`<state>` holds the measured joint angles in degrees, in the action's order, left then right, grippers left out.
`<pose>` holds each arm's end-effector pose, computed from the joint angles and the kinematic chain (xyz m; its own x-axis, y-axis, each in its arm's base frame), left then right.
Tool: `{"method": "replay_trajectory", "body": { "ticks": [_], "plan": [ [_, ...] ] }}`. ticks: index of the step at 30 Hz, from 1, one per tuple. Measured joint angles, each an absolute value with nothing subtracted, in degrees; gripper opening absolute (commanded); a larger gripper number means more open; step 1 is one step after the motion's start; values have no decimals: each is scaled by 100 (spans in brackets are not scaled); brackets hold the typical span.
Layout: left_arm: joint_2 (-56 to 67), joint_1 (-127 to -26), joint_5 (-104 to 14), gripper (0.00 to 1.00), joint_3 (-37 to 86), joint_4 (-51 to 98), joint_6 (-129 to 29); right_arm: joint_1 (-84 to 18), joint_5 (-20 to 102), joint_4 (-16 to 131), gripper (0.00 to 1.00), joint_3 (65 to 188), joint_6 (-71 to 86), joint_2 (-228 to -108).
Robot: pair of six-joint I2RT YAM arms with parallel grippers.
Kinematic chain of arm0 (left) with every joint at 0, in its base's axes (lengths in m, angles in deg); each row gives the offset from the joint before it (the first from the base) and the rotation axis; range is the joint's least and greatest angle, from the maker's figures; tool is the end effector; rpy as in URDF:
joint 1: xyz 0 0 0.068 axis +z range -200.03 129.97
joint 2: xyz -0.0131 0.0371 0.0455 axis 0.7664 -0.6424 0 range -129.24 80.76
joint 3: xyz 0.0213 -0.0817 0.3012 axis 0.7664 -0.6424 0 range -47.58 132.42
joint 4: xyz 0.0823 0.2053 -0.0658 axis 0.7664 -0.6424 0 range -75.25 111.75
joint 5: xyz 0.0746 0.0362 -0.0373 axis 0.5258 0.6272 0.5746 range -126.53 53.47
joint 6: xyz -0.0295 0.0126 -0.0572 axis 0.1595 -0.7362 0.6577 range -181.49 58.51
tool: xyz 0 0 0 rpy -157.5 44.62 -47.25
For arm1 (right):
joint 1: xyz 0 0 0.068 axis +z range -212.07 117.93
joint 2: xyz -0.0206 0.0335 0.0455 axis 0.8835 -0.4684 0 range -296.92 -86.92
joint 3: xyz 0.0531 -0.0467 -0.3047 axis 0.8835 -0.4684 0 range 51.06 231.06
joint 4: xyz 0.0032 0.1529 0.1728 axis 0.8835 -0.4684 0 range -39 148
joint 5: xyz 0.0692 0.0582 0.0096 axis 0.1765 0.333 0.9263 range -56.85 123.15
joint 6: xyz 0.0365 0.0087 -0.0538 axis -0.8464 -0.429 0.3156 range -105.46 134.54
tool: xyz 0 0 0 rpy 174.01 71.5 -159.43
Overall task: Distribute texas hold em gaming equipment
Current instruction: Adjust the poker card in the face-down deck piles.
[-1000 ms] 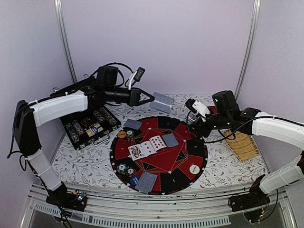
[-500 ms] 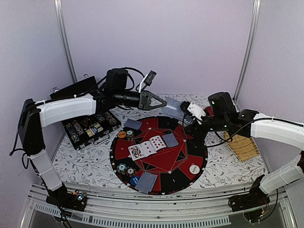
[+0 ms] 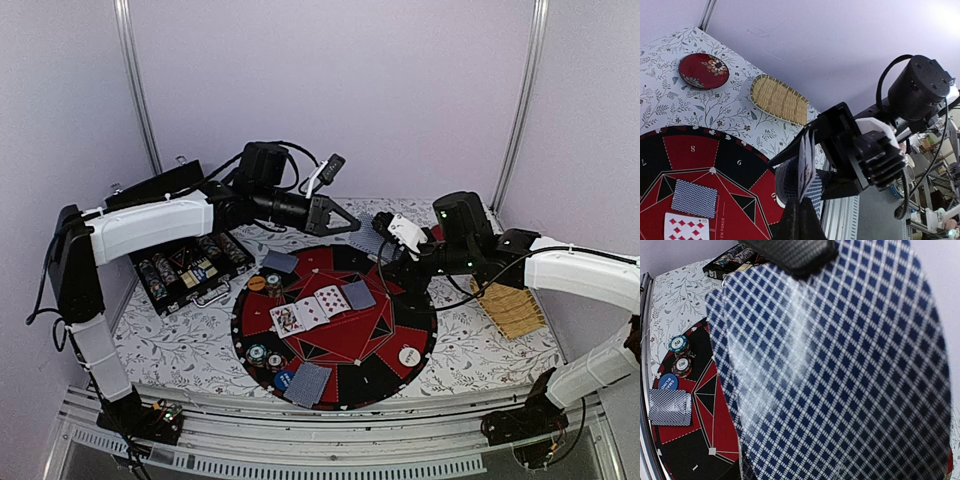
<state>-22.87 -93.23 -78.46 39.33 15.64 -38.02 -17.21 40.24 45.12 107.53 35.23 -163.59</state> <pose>0.2795 -0.3098 0.3629 -0.6410 0.1956 -0.7422 0.7664 0.2164 -0.6048 0.1898 0.1979 0.3252 -0.0888 -0.5830 -0.8076 -0.8602 0.4537 -0.2329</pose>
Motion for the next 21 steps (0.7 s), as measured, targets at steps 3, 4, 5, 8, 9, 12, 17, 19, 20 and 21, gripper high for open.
{"method": "replay_trajectory", "body": {
  "ticks": [3, 4, 5, 8, 9, 12, 17, 19, 20, 21],
  "plan": [
    [-2298, -9450, -7573, 0, 4333, 1070, -4152, -1714, 3961, 4512, 51, 10790, 3534, -16394],
    [-2307, -9489, -7490, 0, 4434, 947, -4248, -1708, 3948, 4507, 51, 10790, 3534, -16394],
    [-2309, -9511, -7435, 0, 4490, 860, -4316, -1708, 3943, 4505, 51, 10790, 3536, -16394],
    [-2322, -9559, -7260, 0, 4591, 589, -4530, -1705, 3941, 4477, 51, 10790, 3541, -16413],
    [-2342, -9568, -7188, 0, 4637, 473, -4598, -1701, 3939, 4457, 51, 10790, 3543, -16431],
    [-2409, -9583, -7018, 0, 4716, 167, -4803, -1694, 3930, 4376, 51, 10790, 3565, -16494],
    [-2464, -9587, -6902, 0, 4716, -158, -4985, -1673, 3930, 4251, 51, 10790, 3650, -16507],
    [-2466, -9587, -6904, 0, 4711, -239, -5024, -1668, 3934, 4256, 51, 10790, 3672, -16505],
    [-2466, -9587, -6906, 0, 4711, -259, -5035, -1668, 3941, 4260, 51, 10790, 3683, -16505],
    [-2466, -9587, -6908, 0, 4709, -266, -5039, -1668, 3945, 4258, 51, 10790, 3698, -16505]
  ]
}}
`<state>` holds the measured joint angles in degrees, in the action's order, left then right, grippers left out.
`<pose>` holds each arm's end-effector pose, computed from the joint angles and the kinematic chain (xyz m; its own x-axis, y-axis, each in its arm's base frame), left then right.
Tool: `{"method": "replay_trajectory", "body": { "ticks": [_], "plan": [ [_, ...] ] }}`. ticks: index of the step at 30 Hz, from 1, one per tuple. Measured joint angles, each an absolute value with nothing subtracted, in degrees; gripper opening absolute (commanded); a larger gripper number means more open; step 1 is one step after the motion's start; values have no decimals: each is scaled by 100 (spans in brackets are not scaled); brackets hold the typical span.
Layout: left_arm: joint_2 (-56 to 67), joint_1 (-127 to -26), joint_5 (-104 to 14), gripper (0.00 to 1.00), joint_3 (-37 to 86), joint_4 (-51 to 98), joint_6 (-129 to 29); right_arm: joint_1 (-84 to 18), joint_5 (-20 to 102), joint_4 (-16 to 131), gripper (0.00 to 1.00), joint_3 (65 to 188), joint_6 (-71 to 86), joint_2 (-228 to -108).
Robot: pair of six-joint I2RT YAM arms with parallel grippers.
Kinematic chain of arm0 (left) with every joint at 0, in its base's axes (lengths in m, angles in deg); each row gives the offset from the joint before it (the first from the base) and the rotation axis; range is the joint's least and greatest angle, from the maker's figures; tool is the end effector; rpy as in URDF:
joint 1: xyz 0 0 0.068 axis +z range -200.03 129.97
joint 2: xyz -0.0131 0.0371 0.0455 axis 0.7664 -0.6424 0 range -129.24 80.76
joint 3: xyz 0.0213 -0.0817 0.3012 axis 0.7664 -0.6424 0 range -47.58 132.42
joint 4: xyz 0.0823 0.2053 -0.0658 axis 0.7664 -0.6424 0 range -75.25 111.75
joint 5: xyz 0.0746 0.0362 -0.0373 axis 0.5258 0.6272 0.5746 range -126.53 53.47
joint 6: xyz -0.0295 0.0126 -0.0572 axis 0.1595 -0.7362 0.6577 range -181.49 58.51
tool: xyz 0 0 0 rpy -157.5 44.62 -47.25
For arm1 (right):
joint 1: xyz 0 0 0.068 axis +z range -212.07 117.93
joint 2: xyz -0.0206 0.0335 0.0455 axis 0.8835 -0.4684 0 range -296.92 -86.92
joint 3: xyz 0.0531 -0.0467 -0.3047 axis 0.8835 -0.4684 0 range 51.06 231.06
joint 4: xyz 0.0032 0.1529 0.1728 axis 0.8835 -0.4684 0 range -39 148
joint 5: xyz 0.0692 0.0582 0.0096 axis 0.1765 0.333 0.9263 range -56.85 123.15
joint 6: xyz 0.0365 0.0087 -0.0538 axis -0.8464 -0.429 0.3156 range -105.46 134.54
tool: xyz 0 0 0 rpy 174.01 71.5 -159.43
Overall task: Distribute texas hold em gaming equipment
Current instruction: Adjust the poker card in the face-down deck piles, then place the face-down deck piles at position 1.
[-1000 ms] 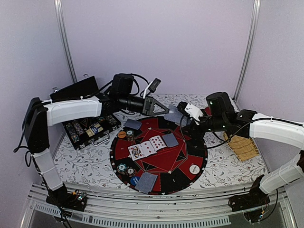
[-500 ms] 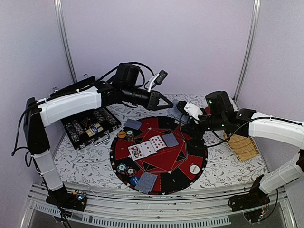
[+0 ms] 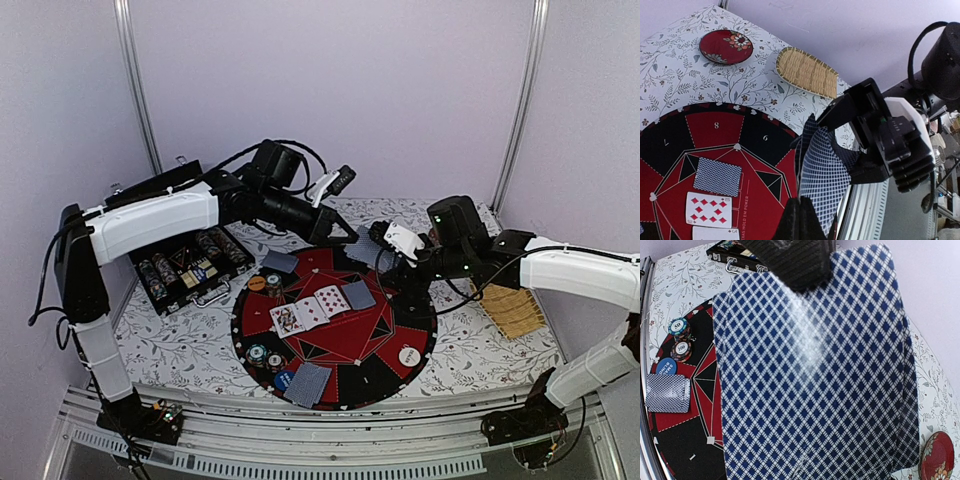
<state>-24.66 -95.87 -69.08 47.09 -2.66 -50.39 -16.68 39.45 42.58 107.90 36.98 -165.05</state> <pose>0.2703 -0.3183 0.3594 -0.5690 0.3531 -0.7427 0.8170 0.3459 -0.4614 0.1904 0.2011 0.3162 -0.0944 -0.6359 -0.7660 -0.8714 0.4248 -0.2453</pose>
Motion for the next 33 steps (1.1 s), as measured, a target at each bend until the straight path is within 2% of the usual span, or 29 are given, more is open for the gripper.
{"method": "replay_trajectory", "body": {
  "ticks": [18, 33],
  "plan": [
    [-2674, -9592, -7221, 0, 4674, -137, -5076, -1675, 3921, 3963, 51, 10856, 3844, -16616],
    [-2187, -9565, -7986, 0, 4003, 292, -5520, -1668, 4433, 4337, 51, 10613, 4017, -16444]
  ]
}}
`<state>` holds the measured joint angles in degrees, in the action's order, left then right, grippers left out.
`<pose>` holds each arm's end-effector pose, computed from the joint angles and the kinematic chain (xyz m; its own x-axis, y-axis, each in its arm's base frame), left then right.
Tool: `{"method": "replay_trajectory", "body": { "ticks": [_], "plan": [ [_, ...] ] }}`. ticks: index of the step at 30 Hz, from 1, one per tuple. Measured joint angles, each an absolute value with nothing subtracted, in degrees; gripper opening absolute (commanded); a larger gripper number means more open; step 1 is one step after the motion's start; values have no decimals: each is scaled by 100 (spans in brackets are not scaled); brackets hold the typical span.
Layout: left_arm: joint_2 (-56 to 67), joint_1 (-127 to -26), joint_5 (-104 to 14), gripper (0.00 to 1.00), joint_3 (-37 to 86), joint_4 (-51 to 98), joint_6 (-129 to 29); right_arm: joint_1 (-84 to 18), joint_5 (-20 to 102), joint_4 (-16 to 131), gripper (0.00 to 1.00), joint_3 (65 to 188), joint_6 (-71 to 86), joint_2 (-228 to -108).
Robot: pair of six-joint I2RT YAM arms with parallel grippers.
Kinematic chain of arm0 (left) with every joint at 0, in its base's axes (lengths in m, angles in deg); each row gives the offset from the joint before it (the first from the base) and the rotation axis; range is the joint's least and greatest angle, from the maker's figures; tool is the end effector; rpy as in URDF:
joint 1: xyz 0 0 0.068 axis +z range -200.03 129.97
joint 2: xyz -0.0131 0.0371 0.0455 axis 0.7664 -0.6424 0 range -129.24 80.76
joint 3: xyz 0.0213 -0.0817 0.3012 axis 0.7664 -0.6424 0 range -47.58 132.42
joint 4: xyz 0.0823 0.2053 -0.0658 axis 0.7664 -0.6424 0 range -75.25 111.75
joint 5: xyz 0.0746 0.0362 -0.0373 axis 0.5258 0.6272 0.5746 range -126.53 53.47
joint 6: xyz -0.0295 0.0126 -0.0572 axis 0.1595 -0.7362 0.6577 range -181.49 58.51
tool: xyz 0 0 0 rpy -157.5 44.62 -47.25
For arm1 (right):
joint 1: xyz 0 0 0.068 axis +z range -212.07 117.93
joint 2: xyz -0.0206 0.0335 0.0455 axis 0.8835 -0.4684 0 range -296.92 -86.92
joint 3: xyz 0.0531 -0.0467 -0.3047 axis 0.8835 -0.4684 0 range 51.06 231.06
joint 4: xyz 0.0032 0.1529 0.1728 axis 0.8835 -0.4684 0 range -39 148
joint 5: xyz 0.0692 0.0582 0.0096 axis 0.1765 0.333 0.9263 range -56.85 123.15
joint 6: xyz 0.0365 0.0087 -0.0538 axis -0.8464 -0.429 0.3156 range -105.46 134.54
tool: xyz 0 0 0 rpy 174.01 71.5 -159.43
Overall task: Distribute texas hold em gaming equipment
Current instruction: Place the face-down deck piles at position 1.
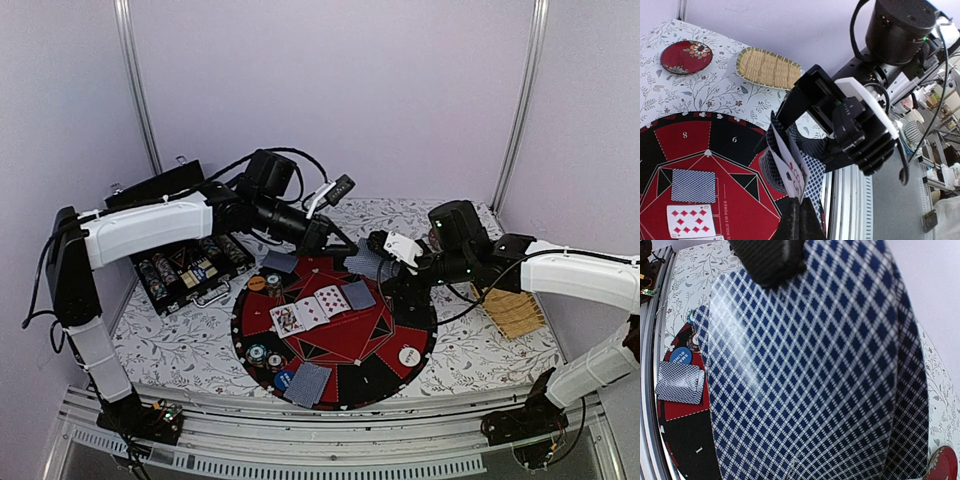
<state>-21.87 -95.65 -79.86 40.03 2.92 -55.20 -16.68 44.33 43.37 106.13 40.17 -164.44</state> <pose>0.2542 -0.3105 0.3521 -0.4878 0.3846 -0.7837 0.8703 0.1443 -0.4709 0.1840 0.2009 0.3108 -0.0327 -0.6374 -0.7698 -0.9108 0.3362 -0.2396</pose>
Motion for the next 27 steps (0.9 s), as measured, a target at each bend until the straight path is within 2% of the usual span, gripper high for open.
{"method": "replay_trajectory", "body": {
  "ticks": [13, 27],
  "plan": [
    [-2453, -9568, -8167, 0, 3907, 458, -5503, -1649, 4337, 4109, 50, 10600, 3936, -16647],
    [-2947, -9684, -8303, 0, 2049, 1938, -4891, -495, 3843, 4278, 48, 9785, 1589, -17491]
  ]
}}
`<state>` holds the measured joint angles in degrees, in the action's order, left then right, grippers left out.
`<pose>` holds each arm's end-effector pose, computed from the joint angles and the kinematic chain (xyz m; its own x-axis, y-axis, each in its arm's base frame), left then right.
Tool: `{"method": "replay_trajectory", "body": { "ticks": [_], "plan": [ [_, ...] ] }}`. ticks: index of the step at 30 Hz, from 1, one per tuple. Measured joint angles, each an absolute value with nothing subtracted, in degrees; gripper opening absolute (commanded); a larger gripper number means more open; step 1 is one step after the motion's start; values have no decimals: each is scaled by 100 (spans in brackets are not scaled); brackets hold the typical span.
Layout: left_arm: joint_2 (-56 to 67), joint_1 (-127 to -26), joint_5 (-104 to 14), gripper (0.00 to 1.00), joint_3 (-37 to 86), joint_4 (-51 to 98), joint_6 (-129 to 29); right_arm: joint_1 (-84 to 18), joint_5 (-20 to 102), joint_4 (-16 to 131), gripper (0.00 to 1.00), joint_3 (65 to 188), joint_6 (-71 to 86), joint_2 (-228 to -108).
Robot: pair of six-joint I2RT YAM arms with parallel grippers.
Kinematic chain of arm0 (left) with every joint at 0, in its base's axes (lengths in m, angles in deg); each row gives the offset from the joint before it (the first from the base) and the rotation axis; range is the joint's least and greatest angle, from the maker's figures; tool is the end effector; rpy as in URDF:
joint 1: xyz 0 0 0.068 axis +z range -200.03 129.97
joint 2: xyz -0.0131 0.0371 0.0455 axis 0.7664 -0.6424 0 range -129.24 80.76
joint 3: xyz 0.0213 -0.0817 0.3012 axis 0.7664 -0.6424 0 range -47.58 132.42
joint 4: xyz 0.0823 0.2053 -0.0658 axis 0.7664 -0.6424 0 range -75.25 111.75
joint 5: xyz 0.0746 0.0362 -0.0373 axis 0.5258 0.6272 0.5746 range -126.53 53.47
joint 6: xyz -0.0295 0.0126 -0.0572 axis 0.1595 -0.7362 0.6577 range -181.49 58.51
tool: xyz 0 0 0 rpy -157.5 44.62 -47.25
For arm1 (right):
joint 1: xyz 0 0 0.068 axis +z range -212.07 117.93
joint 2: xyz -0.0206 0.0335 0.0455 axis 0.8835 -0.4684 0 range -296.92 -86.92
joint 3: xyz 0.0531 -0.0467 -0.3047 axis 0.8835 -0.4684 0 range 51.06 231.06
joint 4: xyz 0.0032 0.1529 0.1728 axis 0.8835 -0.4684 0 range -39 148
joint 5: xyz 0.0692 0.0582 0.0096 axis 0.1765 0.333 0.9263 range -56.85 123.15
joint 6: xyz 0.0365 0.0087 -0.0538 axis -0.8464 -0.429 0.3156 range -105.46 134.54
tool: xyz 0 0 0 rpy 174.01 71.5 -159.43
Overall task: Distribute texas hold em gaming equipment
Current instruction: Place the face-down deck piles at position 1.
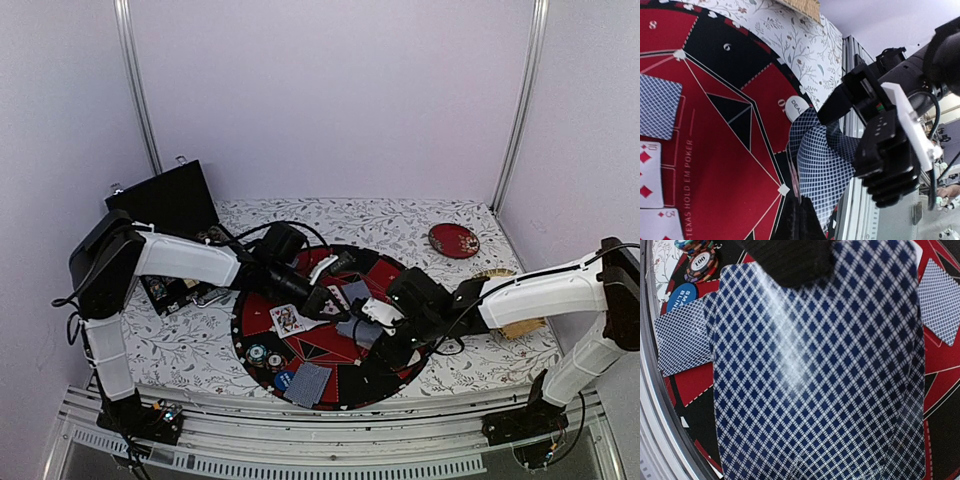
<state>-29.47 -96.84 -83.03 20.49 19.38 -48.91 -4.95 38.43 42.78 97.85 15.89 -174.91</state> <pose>0.2472 -0.3180 0.2252 -0.6548 0.4785 -0.5851 0.7308 0.2030 -0.6518 0.1467 0.2357 0.2195 -0.4319 -0.7112 -0.5547 -0.8743 0.4812 0.0637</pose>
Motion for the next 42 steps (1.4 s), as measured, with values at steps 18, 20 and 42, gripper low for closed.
{"method": "replay_trajectory", "body": {
  "ticks": [18, 20, 42],
  "plan": [
    [-3441, -9769, -8462, 0, 1771, 2224, -5035, 354, 3073, 4680, 100, 9818, 41, -18243],
    [-3450, -9788, -8495, 0, 1771, 2224, -5055, 369, 3067, 4728, 99, 9822, -35, -18245],
    [-3734, -9955, -8707, 0, 1861, 2220, -5070, 375, 3392, 3825, 99, 9791, -110, -16872]
  ]
}}
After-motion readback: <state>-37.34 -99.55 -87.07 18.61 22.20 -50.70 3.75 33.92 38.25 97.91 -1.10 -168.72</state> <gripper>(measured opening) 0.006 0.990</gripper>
